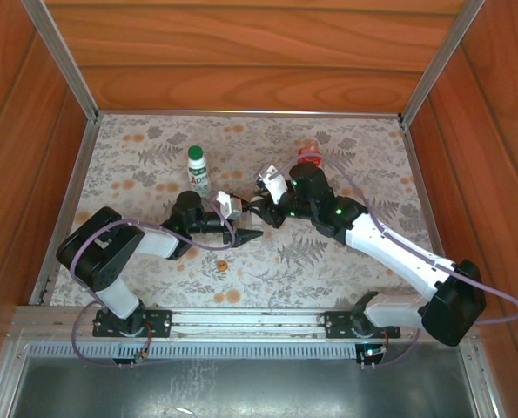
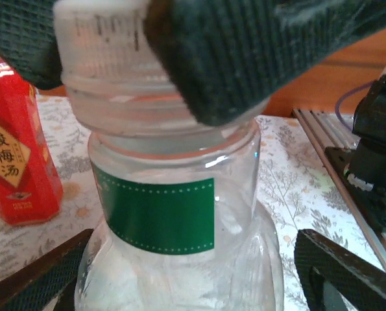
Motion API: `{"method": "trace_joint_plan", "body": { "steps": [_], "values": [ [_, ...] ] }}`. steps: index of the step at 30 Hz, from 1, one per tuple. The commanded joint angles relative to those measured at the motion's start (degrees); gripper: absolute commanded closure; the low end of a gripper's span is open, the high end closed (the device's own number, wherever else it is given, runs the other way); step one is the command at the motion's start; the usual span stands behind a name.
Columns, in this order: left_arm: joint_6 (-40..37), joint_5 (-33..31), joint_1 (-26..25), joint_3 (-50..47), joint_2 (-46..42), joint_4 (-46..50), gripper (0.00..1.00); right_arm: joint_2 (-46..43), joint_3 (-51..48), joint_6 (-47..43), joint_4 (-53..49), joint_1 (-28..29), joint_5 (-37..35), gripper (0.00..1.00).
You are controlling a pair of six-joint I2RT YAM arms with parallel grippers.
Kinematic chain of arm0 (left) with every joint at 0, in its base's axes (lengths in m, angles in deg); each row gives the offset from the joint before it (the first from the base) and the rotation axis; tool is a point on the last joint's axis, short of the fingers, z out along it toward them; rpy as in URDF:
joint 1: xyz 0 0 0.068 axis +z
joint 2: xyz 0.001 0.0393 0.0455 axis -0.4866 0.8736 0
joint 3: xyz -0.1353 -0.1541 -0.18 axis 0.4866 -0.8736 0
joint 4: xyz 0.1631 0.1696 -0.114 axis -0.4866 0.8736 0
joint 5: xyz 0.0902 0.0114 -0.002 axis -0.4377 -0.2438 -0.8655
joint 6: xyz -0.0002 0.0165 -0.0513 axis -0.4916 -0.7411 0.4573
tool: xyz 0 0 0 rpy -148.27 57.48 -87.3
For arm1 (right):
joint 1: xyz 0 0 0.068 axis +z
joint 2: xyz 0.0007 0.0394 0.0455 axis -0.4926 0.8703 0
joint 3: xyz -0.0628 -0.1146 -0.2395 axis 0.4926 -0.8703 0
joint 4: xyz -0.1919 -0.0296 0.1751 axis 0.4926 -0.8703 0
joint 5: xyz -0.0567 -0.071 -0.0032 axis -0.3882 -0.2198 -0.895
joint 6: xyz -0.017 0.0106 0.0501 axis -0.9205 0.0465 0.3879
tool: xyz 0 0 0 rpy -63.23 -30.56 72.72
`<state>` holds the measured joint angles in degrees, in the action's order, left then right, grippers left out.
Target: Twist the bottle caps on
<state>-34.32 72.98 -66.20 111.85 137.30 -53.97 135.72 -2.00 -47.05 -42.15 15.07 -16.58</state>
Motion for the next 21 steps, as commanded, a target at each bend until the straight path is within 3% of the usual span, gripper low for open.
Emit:
{"method": "trace_joint_plan", "body": {
  "steps": [1, 6, 13, 16, 21],
  "values": [
    [1.1, 1.6, 0.2, 0.2, -2.1, -1.5, 0.13, -3.6, -2.7, 3.2, 7.9, -0.7, 4.0, 0.68],
    [1.7, 2.0, 0.2, 0.5, -2.5, -1.5, 0.16, -4.3, -3.8, 5.7, 10.6, -2.1, 8.2, 0.68],
    [2.5, 2.7, 0.2, 0.9, -2.3, -1.5, 0.31, -4.6, -4.8, 4.9, 11.2, -2.4, 13.1, 0.67],
    [2.4, 2.6, 0.1, 0.6, -2.8, -1.5, 0.40, -4.7, -4.4, 3.8, 9.5, -2.5, 12.6, 0.60],
    [2.0, 3.1, 0.5, -0.2, -3.5, -1.6, 0.45, -6.9, -3.7, 1.2, 6.3, -2.4, 11.8, 0.38]
  ]
}}
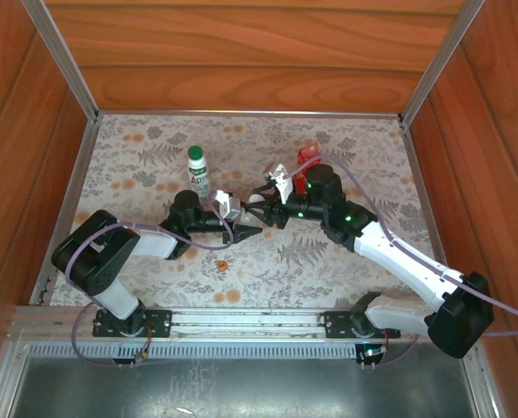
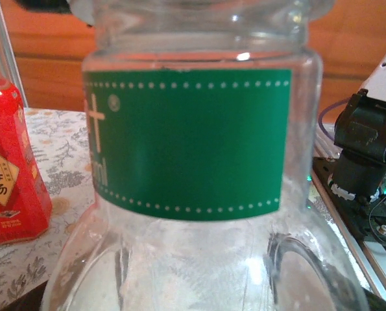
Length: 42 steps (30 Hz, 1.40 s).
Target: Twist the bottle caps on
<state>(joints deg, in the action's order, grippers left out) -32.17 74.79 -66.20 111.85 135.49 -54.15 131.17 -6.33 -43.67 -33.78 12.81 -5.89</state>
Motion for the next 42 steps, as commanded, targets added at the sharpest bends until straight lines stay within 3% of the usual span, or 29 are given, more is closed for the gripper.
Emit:
{"method": "trace_joint_plan", "body": {
  "steps": [1, 4, 9, 15, 34, 37, 42],
  "values": [
    [-0.3, 1.7, 0.6, -0.4, -1.7, -1.4, 0.45, -3.0, 1.1, -4.2, -3.8, -0.2, 1.4, 0.35],
    [-0.5, 4.8, 1.0, -0.9, -1.7, -1.1, 0.45, -5.0, 2.7, -11.6, -10.0, -0.5, 2.9, 0.28],
    [1.4, 14.2, 1.2, 0.0, 0.2, 0.3, 0.45, -4.5, 6.8, -26.0, -21.5, -1.6, 11.7, 0.26],
    [0.4, 14.9, 1.2, 0.5, 0.3, 0.4, 0.45, 0.3, 12.4, -30.5, -27.1, -2.8, 15.9, 0.31],
    [1.2, 14.6, 1.1, 1.3, 0.5, 0.5, 0.45, 5.6, 13.1, -23.3, -24.9, -5.0, 20.5, 0.64],
    [1.2, 11.4, 1.1, 1.1, 0.1, 0.5, 0.45, 5.5, 12.8, -21.0, -24.7, -4.9, 18.8, 0.67],
    [-0.5, -0.8, 1.1, 2.2, -0.8, 0.6, 0.45, 5.5, 11.3, -11.9, -23.2, -4.9, 7.5, 0.72]
  ]
}}
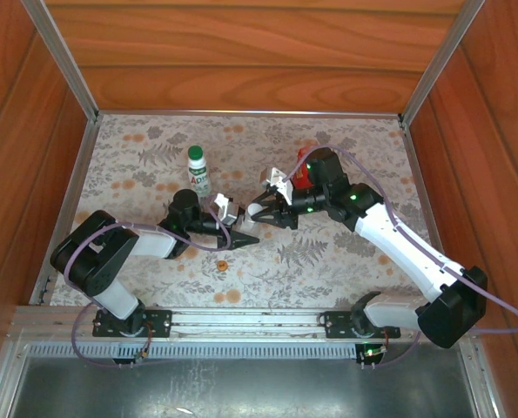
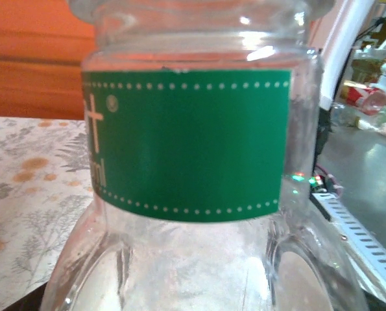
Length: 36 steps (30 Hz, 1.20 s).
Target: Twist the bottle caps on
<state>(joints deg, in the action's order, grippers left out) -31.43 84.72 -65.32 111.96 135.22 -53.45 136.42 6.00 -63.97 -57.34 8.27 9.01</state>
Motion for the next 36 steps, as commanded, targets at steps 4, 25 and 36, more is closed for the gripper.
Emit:
{"method": "trace_joint_plan", "body": {
  "steps": [4, 25, 36],
  "values": [
    [-3.6, -20.3, -0.4, 4.6, 0.0, -0.2, 0.45, -1.9, -4.8, 17.2, 4.7, -0.1, -16.4, 0.76],
    [-4.5, -18.8, -0.8, 1.3, -0.5, -0.2, 0.44, -7.0, -6.0, 17.5, 10.6, 2.1, -18.7, 0.28],
    [-4.6, -18.2, -0.8, 1.3, 0.0, -0.2, 0.44, 1.0, -3.5, 18.8, 14.2, 3.7, -13.8, 0.44]
  ]
}}
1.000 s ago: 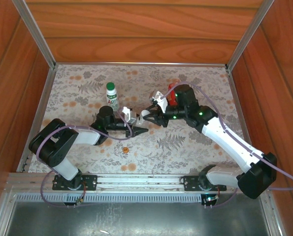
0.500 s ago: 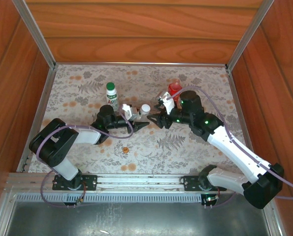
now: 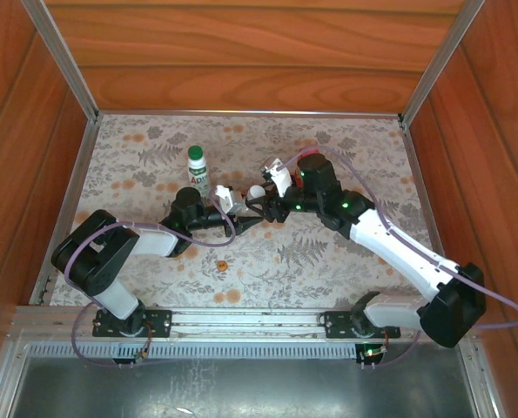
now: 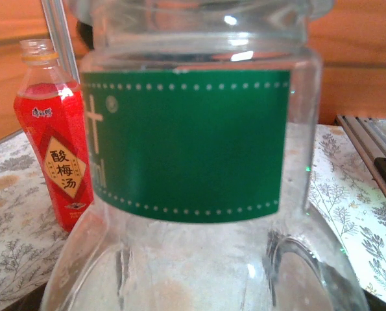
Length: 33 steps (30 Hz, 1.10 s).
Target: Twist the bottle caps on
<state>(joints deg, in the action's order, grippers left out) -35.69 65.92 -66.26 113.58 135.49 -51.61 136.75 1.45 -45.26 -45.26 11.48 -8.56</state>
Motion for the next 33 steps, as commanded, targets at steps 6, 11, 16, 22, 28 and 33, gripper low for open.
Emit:
{"method": "trace_joint_plan", "body": {
  "steps": [6, 11, 16, 22, 28, 33],
  "values": [
    [-0.3, 0.3, 0.2, -0.4, -0.1, -2.0, 0.40, 0.1, -1.0, 1.3, 3.6, 0.5, 3.0, 0.63],
    [0.1, -1.9, 0.3, -1.5, -0.6, -2.0, 0.11, -1.3, -2.8, 1.0, 4.0, 0.5, -1.7, 0.67],
    [-1.2, -9.3, 0.3, -7.0, -3.9, -2.0, 0.00, 1.6, -2.8, 1.4, 4.5, 0.2, -12.9, 0.71],
    [-1.9, -19.4, 0.5, -16.0, -11.2, -1.5, 0.00, 10.8, 1.9, 3.0, 8.2, -0.9, -20.9, 0.75],
    [-0.9, -21.9, 0.5, -19.7, -14.3, 0.8, 0.00, 23.0, 10.8, 1.6, 11.3, -3.1, -20.6, 0.74],
    [-1.0, -24.0, 0.5, -21.1, -16.6, 1.2, 0.00, 31.9, 17.4, -1.1, 10.8, -3.9, -18.7, 0.73]
  ]
}}
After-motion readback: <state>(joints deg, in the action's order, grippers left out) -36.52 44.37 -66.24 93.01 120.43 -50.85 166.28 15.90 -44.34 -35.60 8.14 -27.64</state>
